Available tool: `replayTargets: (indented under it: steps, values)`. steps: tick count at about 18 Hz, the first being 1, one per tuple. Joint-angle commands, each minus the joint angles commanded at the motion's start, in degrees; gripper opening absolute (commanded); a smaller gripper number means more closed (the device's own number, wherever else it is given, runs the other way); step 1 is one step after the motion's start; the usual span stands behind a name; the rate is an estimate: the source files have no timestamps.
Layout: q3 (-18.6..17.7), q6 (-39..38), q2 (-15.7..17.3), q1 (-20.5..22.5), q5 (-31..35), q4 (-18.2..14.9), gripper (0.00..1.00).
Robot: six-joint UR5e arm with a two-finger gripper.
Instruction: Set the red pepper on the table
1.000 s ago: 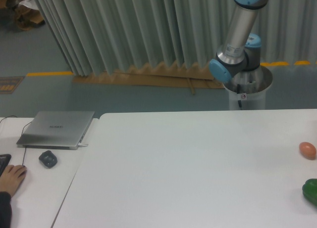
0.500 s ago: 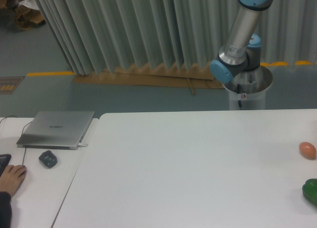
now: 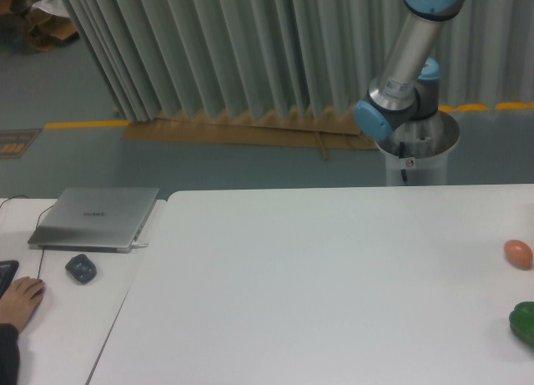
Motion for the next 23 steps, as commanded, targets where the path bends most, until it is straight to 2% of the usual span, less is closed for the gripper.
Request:
replayTargets:
  steps: [3, 4, 14, 20, 23]
  values:
    - [-0.2, -1.2, -0.2, 0.0, 0.2, 0.0, 0.51]
    - [0.0, -1.6, -0.2, 0.0, 0.3, -0.1, 0.43]
    - [0.8, -5.4, 0.8, -0.8, 0.5, -1.1, 0.30]
    - [3.9, -13.9, 3.8, -4.4, -0.2, -9.7, 0.29]
    - [4.0, -16.4, 4.8, -4.7, -2.6, -12.7, 0.29]
